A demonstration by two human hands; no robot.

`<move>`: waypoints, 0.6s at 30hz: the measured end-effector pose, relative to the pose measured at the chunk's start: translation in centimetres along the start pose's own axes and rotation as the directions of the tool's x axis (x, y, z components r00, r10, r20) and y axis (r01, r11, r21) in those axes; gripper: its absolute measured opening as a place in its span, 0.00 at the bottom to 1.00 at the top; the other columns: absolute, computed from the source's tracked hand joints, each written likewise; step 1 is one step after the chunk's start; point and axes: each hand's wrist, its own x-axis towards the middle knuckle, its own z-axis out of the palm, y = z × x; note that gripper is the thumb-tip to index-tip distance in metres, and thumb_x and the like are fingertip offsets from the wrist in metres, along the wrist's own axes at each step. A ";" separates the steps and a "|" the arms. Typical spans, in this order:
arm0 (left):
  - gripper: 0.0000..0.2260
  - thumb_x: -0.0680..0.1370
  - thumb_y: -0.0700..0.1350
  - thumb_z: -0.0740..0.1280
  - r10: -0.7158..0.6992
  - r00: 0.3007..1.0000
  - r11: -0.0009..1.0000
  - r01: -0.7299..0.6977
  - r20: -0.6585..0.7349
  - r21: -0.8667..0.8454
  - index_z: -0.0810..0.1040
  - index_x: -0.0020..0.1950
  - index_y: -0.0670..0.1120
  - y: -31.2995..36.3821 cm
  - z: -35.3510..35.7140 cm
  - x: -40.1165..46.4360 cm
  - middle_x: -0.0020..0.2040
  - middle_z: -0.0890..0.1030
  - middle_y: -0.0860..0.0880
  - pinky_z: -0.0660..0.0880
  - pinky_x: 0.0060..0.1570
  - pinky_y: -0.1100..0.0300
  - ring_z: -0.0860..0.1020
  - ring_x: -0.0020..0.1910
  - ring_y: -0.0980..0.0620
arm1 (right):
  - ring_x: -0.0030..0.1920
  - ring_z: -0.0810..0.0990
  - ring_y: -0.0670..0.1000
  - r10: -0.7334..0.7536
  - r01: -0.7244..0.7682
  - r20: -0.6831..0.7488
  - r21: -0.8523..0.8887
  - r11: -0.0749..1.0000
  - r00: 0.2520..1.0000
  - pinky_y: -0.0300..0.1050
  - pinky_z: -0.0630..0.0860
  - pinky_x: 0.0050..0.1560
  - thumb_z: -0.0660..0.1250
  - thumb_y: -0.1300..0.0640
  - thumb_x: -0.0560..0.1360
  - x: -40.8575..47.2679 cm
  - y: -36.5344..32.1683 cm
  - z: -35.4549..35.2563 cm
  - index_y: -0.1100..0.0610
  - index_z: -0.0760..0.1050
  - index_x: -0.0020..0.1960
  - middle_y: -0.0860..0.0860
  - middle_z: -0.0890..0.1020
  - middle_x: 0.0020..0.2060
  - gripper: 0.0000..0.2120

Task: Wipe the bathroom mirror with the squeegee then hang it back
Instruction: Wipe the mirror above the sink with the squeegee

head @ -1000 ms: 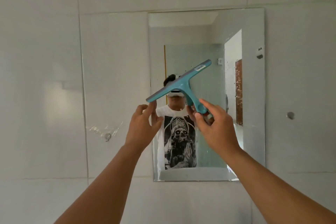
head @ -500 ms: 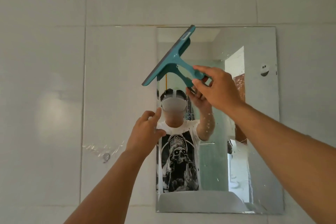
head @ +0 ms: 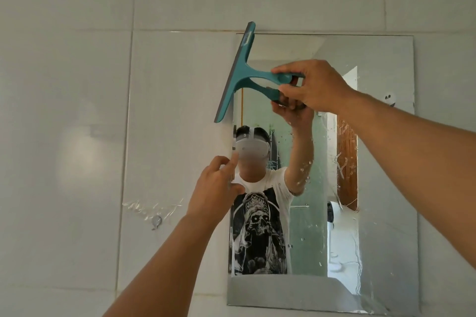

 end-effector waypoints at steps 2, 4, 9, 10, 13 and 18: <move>0.33 0.75 0.48 0.72 0.000 1.000 1.000 0.000 0.001 -0.002 0.63 0.78 0.51 0.0 0.0 -0.1 0.65 0.72 0.50 0.71 0.56 0.61 0.76 0.56 0.49 | 0.52 0.80 0.47 0.001 -0.001 0.026 0.001 1.000 1.000 0.53 0.76 0.62 0.71 0.53 0.74 0.7 0.3 -0.4 0.43 0.78 0.63 0.48 0.81 0.59 0.18; 0.33 0.75 0.48 0.72 0.001 1.000 1.000 -0.001 0.000 0.000 0.63 0.77 0.51 -0.1 0.0 -0.1 0.65 0.72 0.50 0.70 0.55 0.62 0.76 0.55 0.49 | 0.55 0.80 0.49 0.002 -0.001 0.051 -0.022 1.000 0.999 0.53 0.76 0.63 0.71 0.54 0.73 1.3 0.6 -0.8 0.43 0.78 0.62 0.48 0.81 0.59 0.18; 0.33 0.75 0.49 0.73 0.005 1.000 1.000 -0.005 -0.001 0.013 0.64 0.77 0.51 -0.1 0.0 0.0 0.64 0.73 0.49 0.71 0.53 0.62 0.76 0.53 0.49 | 0.51 0.82 0.53 0.030 -0.024 0.112 -0.060 0.998 0.993 0.50 0.77 0.59 0.71 0.52 0.73 1.9 1.4 -1.5 0.38 0.77 0.63 0.47 0.82 0.57 0.20; 0.33 0.75 0.49 0.73 0.006 1.000 1.000 -0.006 0.000 0.022 0.63 0.77 0.51 0.0 0.1 0.0 0.64 0.73 0.49 0.72 0.54 0.61 0.76 0.54 0.49 | 0.51 0.82 0.53 0.033 -0.025 0.118 -0.068 0.997 0.992 0.50 0.78 0.58 0.71 0.52 0.73 1.9 1.4 -1.6 0.38 0.76 0.63 0.47 0.81 0.57 0.20; 0.34 0.75 0.49 0.73 -0.001 1.000 0.999 0.001 0.005 0.036 0.62 0.78 0.51 0.0 0.1 -0.1 0.65 0.72 0.48 0.74 0.56 0.58 0.76 0.56 0.47 | 0.51 0.81 0.53 0.023 -0.011 0.134 -0.089 0.996 0.991 0.53 0.78 0.58 0.70 0.52 0.74 2.0 1.2 -1.8 0.39 0.75 0.65 0.49 0.81 0.55 0.20; 0.33 0.75 0.48 0.72 -0.012 1.000 1.000 0.012 0.006 0.028 0.62 0.77 0.52 0.2 0.1 0.0 0.66 0.72 0.48 0.74 0.57 0.56 0.76 0.57 0.45 | 0.48 0.83 0.54 0.027 -0.012 0.145 -0.106 0.994 0.989 0.48 0.78 0.53 0.70 0.53 0.75 1.8 1.8 -2.9 0.39 0.75 0.65 0.49 0.82 0.53 0.20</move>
